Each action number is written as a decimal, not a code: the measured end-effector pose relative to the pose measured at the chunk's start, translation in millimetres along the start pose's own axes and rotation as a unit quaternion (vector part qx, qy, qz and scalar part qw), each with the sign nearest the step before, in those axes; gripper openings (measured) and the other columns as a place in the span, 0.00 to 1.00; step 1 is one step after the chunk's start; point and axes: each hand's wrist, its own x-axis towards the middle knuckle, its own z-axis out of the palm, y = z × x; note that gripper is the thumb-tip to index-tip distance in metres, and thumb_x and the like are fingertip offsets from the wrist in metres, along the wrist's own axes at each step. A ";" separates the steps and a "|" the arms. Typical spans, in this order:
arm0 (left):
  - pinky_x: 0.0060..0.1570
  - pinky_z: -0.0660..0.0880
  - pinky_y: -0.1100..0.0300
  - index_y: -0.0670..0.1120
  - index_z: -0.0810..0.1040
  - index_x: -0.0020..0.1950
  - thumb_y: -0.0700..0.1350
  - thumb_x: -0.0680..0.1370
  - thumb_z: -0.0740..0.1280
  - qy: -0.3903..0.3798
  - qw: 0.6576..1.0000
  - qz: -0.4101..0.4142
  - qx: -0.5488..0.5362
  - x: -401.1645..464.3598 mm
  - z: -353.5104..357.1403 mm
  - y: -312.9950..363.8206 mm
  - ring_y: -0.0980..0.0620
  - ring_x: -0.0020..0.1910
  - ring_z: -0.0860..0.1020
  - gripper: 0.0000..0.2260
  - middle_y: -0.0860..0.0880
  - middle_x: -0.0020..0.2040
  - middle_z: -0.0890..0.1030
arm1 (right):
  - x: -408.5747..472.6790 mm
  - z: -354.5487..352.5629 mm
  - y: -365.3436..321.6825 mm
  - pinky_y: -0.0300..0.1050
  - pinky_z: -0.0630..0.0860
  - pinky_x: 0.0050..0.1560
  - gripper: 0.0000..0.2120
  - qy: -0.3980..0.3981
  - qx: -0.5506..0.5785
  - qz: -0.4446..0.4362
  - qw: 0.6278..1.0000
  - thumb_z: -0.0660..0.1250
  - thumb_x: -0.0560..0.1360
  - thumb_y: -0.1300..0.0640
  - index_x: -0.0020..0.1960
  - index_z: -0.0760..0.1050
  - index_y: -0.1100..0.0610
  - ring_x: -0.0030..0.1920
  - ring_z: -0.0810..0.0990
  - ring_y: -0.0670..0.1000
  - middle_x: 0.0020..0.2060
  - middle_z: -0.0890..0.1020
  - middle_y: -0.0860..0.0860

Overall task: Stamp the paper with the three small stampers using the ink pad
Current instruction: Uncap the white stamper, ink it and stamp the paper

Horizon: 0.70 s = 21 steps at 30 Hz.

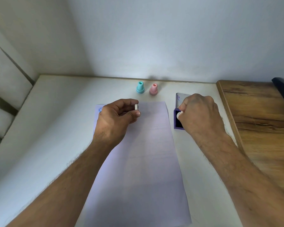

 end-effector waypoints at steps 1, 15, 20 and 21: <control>0.51 0.81 0.62 0.47 0.84 0.55 0.35 0.75 0.72 0.001 1.000 0.001 -0.001 0.1 -0.2 0.7 0.53 0.43 0.84 0.12 0.44 0.49 0.86 | -0.1 -0.8 -0.5 0.49 0.77 0.49 0.10 -0.002 0.004 0.001 1.000 0.69 0.73 0.64 0.53 0.81 0.63 0.51 0.79 0.60 0.51 0.82 0.60; 0.63 0.77 0.49 0.55 0.85 0.51 0.40 0.73 0.74 0.016 1.000 0.016 0.015 -15.7 -33.6 8.4 0.47 0.51 0.85 0.12 0.48 0.50 0.87 | -14.7 -3.2 -7.6 0.46 0.80 0.45 0.08 0.063 0.058 0.020 0.996 0.70 0.71 0.59 0.50 0.83 0.55 0.47 0.82 0.57 0.47 0.85 0.54; 0.65 0.75 0.48 0.57 0.85 0.50 0.40 0.73 0.74 0.057 0.998 0.017 0.005 -13.0 -58.8 8.6 0.49 0.53 0.84 0.12 0.50 0.49 0.87 | -11.6 -10.0 -43.8 0.39 0.80 0.31 0.06 0.014 0.381 0.067 0.922 0.75 0.70 0.60 0.46 0.84 0.54 0.31 0.81 0.46 0.36 0.85 0.48; 0.64 0.76 0.48 0.57 0.84 0.50 0.40 0.73 0.74 0.070 0.997 0.019 -0.004 -12.1 -63.6 7.3 0.49 0.52 0.84 0.12 0.50 0.49 0.87 | -13.2 -6.5 -55.4 0.41 0.80 0.30 0.07 -0.024 0.464 0.085 0.881 0.74 0.70 0.63 0.49 0.84 0.58 0.29 0.79 0.48 0.36 0.85 0.51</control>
